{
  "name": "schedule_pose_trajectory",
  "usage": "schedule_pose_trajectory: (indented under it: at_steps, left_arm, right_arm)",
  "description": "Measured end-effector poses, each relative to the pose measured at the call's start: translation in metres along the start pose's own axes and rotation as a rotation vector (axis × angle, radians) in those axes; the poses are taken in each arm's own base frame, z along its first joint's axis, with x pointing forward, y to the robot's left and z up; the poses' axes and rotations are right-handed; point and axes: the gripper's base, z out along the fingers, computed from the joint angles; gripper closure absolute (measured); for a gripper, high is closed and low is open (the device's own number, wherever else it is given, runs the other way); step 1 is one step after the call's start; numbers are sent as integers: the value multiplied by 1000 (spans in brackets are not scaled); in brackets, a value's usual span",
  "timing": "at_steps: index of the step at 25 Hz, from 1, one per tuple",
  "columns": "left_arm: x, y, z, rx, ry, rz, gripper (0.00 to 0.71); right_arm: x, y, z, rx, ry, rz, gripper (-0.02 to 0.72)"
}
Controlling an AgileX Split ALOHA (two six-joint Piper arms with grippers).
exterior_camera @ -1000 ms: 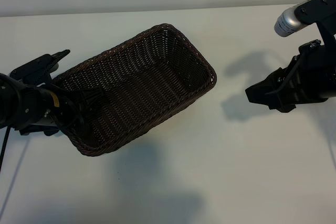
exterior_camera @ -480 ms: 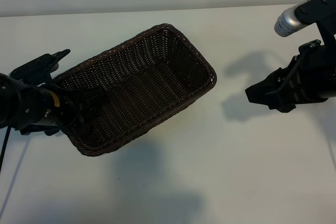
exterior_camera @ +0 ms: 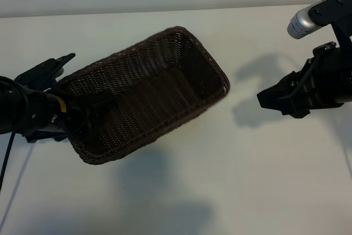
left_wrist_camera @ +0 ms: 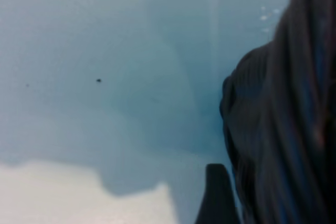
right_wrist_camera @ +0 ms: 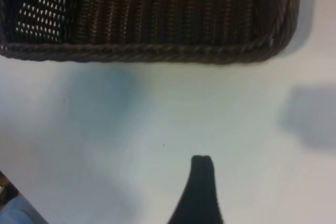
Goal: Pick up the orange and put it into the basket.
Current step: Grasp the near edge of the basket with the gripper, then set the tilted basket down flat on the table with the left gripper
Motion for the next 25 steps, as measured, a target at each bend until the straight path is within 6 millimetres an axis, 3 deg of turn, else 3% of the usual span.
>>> schedule_pose_trajectory:
  at_steps: [4,16,25]
  left_arm:
    - [-1,-1,2,14,-10,5,310]
    - [-2,-2,-2,22,-18,37,315]
    - [-24,1,-52,79,-152,12,315]
  right_arm:
    - [0,0,0,-1,1,0,110]
    - [0,0,0,-1,1,0,110]
    - [0,0,0,-2,3,0,110]
